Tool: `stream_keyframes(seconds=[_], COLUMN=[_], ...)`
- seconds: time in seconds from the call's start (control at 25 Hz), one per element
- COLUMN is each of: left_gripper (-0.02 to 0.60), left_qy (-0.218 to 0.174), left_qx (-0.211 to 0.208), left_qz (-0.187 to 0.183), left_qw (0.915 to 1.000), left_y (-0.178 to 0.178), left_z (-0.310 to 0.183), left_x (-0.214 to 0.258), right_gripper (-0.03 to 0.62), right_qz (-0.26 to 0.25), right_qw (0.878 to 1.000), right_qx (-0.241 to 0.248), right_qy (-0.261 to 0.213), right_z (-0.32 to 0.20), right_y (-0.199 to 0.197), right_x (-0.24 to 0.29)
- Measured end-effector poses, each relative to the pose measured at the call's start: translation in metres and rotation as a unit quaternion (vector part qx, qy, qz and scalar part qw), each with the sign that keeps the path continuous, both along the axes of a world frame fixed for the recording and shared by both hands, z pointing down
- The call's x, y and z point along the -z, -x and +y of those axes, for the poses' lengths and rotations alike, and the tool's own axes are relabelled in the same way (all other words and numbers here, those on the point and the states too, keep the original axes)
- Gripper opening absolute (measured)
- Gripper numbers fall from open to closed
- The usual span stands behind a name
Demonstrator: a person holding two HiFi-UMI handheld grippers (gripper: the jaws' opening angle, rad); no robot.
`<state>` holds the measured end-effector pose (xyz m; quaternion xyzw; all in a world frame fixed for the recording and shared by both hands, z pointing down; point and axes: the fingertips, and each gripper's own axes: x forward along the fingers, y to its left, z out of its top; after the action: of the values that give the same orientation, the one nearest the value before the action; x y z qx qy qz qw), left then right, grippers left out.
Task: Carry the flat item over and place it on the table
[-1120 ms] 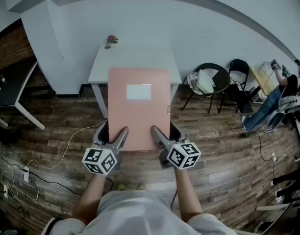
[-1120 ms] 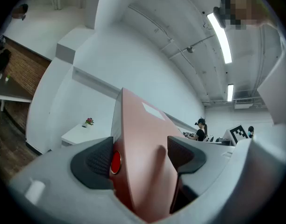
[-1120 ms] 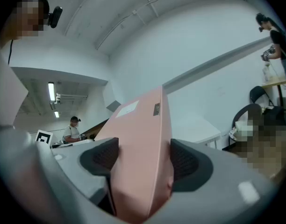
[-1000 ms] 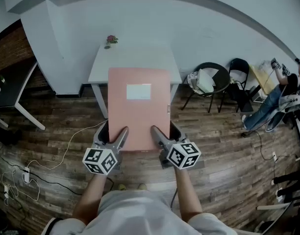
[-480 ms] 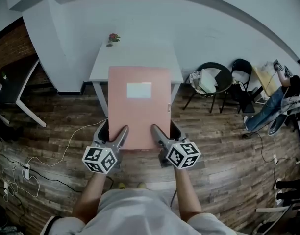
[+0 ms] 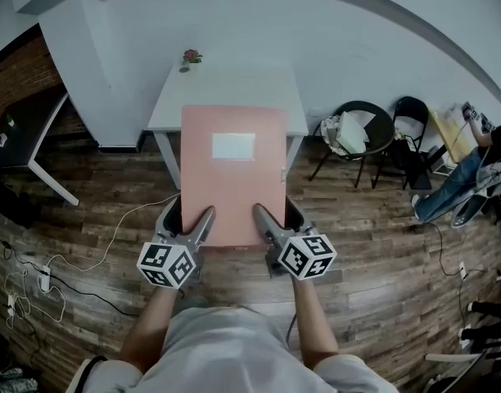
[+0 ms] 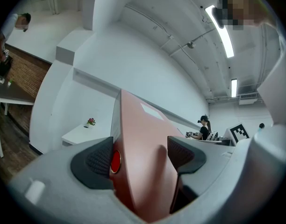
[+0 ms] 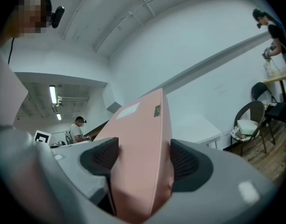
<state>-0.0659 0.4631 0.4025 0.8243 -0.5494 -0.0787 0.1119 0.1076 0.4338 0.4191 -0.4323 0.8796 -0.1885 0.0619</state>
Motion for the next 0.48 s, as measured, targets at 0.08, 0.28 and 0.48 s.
stream_keyframes(seconds=[0.08, 0.28, 0.48], left_gripper=[0.348, 0.35, 0.35], left_qy=[-0.001, -0.005, 0.002], left_qx=[0.005, 0.008, 0.005], left_qz=[-0.005, 0.002, -0.002], left_qw=[1.0, 0.9999, 1.0], left_y=[-0.003, -0.007, -0.001], left_z=[-0.007, -0.036, -0.078], left_x=[-0.002, -0.001, -0.01], right_gripper=[0.344, 0.344, 0.344], right_qz=[0.005, 0.017, 0.016], right_qw=[1.0, 1.0, 1.0], right_qx=[-0.003, -0.003, -0.004], right_qy=[-0.005, -0.024, -0.014], right_z=[-0.007, -0.035, -0.075], right_y=[-0.002, -0.005, 0.0], right_x=[-0.001, 0.006, -0.005])
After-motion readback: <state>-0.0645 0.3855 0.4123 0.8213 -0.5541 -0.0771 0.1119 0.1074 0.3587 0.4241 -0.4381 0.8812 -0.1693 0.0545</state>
